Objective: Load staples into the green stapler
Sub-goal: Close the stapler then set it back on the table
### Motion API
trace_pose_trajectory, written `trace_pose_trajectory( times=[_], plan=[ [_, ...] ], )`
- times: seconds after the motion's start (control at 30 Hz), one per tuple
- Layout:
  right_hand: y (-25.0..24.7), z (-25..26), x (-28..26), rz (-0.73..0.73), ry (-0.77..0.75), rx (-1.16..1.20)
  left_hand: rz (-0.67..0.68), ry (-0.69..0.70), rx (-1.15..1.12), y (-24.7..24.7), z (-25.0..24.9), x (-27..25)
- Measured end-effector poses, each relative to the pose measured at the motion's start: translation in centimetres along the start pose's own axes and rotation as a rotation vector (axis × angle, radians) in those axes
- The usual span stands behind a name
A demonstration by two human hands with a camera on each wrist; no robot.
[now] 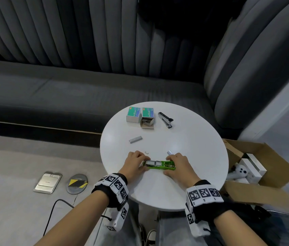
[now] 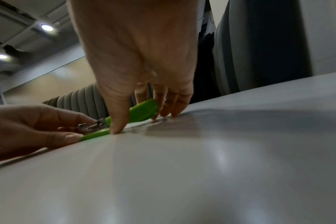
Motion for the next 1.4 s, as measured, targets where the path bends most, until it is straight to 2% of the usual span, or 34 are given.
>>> trace_pose_trajectory(
  times=[0.1,0.2,0.27,0.4,0.5,0.57,0.6,0.7,0.9,1.0,1.13,1.4],
  plan=[
    [0.1,0.5,0.2,0.01,-0.033,-0.017,-0.001,0.0,-0.004,0.0,-0.1,-0.2],
    [-0.3,0.5,0.2,-0.054,-0.035,0.098,0.008,0.001,-0.093,-0.5,-0.3,-0.5],
    [-0.6,0.2,0.0,-0.115,-0.027,0.203,0.035,-0.022,-0.287,-1.1,-0.3,-0.7],
    [-0.7,-0.3,-0.1,-0.203,0.024,0.401,0.11,-0.107,-0.83,-1.8,-0.3,-0.6],
    [-0.2,0.3,-0.1,-0.179,0.061,0.631,0.108,-0.121,-1.021,-2.2,-0.8,-0.4],
    [-0.3,0.7,0.0,-0.158,0.072,0.685,0.105,-0.105,-1.029,-2.6,-1.0,-0.3],
    [-0.6,0.8,0.1,-0.159,0.056,0.638,0.1,-0.097,-1.016,-2.7,-1.1,-0.3],
    [-2.1,1.3,0.5,-0.253,-0.009,0.492,0.101,-0.069,-0.926,-2.7,-1.3,-0.3],
    [-2.8,3.7,1.3,-0.346,-0.126,0.485,0.085,-0.021,-0.792,-1.7,-2.3,-0.7],
    [-3.0,4.1,1.5,-0.321,-0.143,0.454,0.072,-0.026,-0.777,-1.9,-2.3,-0.8],
    [-3.1,4.3,1.9,-0.266,-0.159,0.375,0.064,0.05,-0.712,-2.1,-2.9,-1.1],
    [-3.6,3.6,1.5,-0.349,-0.152,0.43,0.054,0.069,-0.728,-2.0,-3.3,-0.8]
  ],
)
Point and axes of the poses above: each hand's wrist, its own x-axis towards the middle knuckle, its own y-axis out of the palm, z = x × y, the point moved 8 cm from there along x, towards the middle knuckle, and after that the axes turned 14 degrees about -y, right-handed, at the moved point
